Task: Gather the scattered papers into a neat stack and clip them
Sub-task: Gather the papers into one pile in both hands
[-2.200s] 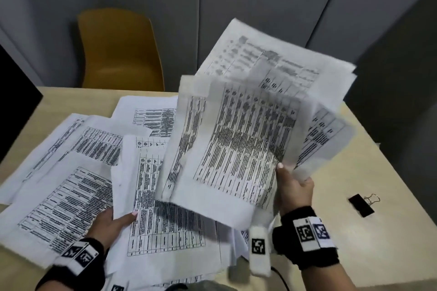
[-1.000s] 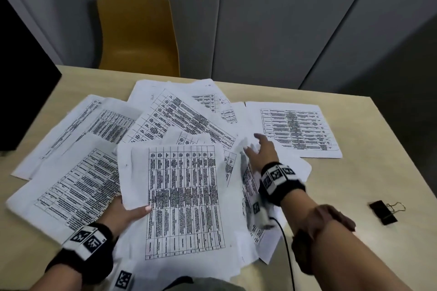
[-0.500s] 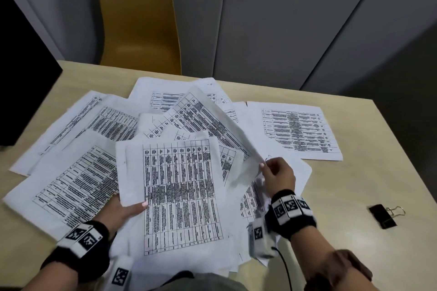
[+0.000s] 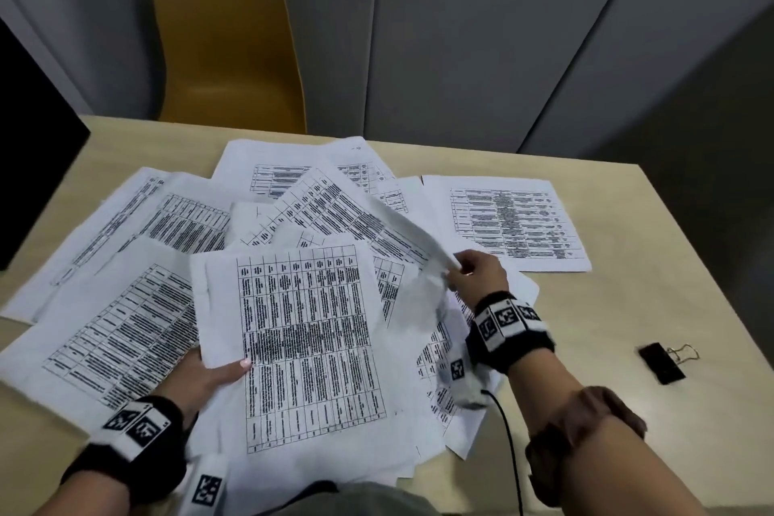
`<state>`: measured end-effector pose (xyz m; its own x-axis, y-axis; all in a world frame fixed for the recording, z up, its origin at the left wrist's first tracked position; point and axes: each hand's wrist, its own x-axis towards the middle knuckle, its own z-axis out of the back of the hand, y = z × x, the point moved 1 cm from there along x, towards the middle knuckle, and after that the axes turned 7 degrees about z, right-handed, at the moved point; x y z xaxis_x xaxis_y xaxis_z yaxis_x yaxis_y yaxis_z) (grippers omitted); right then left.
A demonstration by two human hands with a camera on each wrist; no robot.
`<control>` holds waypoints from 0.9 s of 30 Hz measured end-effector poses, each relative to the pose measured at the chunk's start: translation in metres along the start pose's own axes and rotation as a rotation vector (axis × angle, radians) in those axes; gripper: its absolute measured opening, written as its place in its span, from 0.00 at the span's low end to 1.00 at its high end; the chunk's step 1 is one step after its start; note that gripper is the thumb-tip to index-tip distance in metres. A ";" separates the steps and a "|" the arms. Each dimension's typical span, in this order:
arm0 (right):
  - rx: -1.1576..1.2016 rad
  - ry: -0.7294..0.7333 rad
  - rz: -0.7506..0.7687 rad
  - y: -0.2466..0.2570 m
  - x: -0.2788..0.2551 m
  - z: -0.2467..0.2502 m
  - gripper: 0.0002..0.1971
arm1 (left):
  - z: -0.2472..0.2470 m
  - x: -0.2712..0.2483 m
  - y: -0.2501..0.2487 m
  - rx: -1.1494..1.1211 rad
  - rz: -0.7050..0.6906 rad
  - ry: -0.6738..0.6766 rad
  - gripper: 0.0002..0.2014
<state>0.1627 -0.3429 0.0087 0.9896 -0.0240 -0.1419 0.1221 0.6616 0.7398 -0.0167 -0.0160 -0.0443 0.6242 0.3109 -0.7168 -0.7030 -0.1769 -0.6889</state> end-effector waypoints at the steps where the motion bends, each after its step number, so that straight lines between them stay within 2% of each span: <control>1: -0.028 -0.038 -0.038 -0.006 -0.005 0.003 0.04 | 0.000 0.001 0.001 -0.012 -0.003 -0.010 0.22; 2: -0.027 -0.057 -0.091 -0.015 -0.012 0.004 0.05 | 0.000 0.001 0.001 -0.019 -0.006 -0.011 0.21; 3: -0.032 -0.006 -0.130 -0.023 -0.019 0.003 0.08 | 0.001 0.003 0.002 -0.029 -0.009 -0.018 0.20; 5: -0.111 0.284 -0.153 -0.033 -0.038 -0.007 0.08 | 0.002 0.004 0.002 -0.042 -0.011 -0.012 0.20; 6: -0.126 0.385 -0.150 -0.033 -0.047 -0.011 0.09 | 0.002 0.005 0.002 -0.050 -0.015 -0.001 0.20; 7: -0.085 0.374 -0.157 -0.033 -0.052 -0.015 0.08 | 0.003 0.006 0.002 -0.051 -0.013 0.000 0.21; 9: 0.040 0.187 -0.193 -0.026 -0.052 -0.013 0.09 | 0.002 0.006 0.001 -0.070 -0.008 0.017 0.21; 11: 0.128 0.075 -0.220 -0.017 -0.047 -0.012 0.22 | 0.003 0.005 0.001 -0.080 0.008 0.019 0.21; 13: 0.201 0.134 -0.246 -0.006 -0.046 -0.013 0.25 | 0.003 0.005 0.001 -0.093 0.018 0.026 0.22; 16: 0.101 0.240 -0.127 0.006 -0.046 -0.015 0.12 | 0.002 0.001 -0.001 -0.073 -0.007 0.053 0.21; 18: 0.024 0.278 -0.032 0.013 -0.039 -0.008 0.04 | 0.000 -0.005 -0.004 -0.054 -0.024 0.068 0.25; 20: -0.014 0.321 -0.019 0.016 -0.028 0.000 0.09 | 0.001 -0.004 -0.005 -0.037 -0.017 0.082 0.33; 22: -0.026 0.365 -0.019 0.018 -0.023 0.002 0.12 | 0.001 -0.002 -0.005 -0.040 0.000 0.074 0.36; 25: 0.010 0.447 -0.010 0.024 -0.031 -0.017 0.01 | 0.000 -0.003 -0.006 -0.003 -0.003 0.032 0.29; 27: -0.006 0.449 -0.003 0.021 -0.038 -0.040 0.06 | 0.000 -0.003 -0.004 0.065 -0.015 0.003 0.29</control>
<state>0.1246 -0.2978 0.0031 0.8580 0.3007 -0.4164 0.1232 0.6666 0.7352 -0.0161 -0.0161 -0.0391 0.6360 0.3105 -0.7065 -0.7139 -0.1110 -0.6914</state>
